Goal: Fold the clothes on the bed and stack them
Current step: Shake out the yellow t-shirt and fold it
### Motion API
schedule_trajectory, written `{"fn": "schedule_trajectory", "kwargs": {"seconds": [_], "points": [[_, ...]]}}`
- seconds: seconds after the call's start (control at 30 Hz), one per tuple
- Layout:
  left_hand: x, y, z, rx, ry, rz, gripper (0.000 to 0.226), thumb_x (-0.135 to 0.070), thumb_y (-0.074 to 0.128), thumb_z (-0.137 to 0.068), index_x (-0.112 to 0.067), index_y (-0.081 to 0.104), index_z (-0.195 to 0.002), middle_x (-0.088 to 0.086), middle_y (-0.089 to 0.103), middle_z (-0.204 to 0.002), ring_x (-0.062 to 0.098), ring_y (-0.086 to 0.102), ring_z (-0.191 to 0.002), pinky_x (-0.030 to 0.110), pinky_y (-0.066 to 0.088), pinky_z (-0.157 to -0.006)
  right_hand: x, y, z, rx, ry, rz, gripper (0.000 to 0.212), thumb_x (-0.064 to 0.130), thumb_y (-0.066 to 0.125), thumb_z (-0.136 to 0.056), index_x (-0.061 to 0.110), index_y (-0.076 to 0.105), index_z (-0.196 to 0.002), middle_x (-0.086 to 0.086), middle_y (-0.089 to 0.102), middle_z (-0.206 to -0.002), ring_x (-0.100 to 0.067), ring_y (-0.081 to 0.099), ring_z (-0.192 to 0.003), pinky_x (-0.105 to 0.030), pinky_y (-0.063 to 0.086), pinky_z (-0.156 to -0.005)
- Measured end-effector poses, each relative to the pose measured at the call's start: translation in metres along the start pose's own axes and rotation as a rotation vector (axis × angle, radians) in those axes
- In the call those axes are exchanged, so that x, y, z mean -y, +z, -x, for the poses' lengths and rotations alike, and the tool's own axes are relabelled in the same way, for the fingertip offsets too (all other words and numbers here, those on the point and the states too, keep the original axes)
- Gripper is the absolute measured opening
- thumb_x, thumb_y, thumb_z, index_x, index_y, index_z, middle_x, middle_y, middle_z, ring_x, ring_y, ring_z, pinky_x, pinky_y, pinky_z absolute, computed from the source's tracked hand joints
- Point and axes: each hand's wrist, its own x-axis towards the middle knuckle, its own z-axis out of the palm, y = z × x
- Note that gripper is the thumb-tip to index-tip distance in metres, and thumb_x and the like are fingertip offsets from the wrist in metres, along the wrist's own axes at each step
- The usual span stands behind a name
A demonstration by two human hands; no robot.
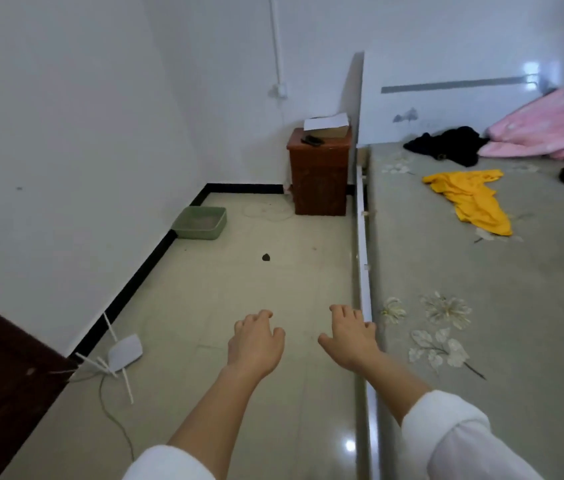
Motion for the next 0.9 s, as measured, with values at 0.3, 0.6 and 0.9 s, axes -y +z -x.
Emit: {"fn": "schedule_trajectory", "kwargs": {"seconds": [0.3, 0.6, 0.9], "points": [[-0.032, -0.028, -0.131, 0.101, 0.272, -0.017, 0.047, -0.031, 0.038, -0.096, -0.018, 0.037, -0.141, 0.009, 0.043, -0.141, 0.029, 0.033, -0.13, 0.04, 0.036, -0.1, -0.008, -0.04, -0.071, -0.121, 0.274, 0.002, 0.053, 0.039, 0.048, -0.091, 0.013, 0.034, -0.135, -0.009, 0.037, -0.141, -0.028, 0.034, -0.13, -0.047, 0.03, -0.104], [-0.136, -0.018, -0.247, 0.199, 0.458, -0.003, 0.047, -0.032, 0.037, -0.097, -0.018, 0.037, -0.142, 0.008, 0.043, -0.142, 0.028, 0.032, -0.131, 0.041, 0.035, -0.103, -0.065, -0.098, -0.165, -0.193, 0.448, -0.088, 0.058, 0.041, 0.048, -0.092, 0.015, 0.03, -0.141, -0.007, 0.034, -0.145, -0.029, 0.031, -0.132, -0.046, 0.028, -0.104], [-0.24, -0.017, -0.383, 0.257, 0.55, 0.006, 0.048, -0.03, 0.038, -0.098, -0.017, 0.035, -0.144, 0.007, 0.042, -0.145, 0.028, 0.032, -0.134, 0.04, 0.034, -0.104, -0.138, -0.167, -0.282, -0.208, 0.586, -0.165, 0.059, 0.042, 0.051, -0.09, 0.015, 0.033, -0.14, -0.009, 0.036, -0.143, -0.03, 0.031, -0.132, -0.047, 0.028, -0.102]]}}
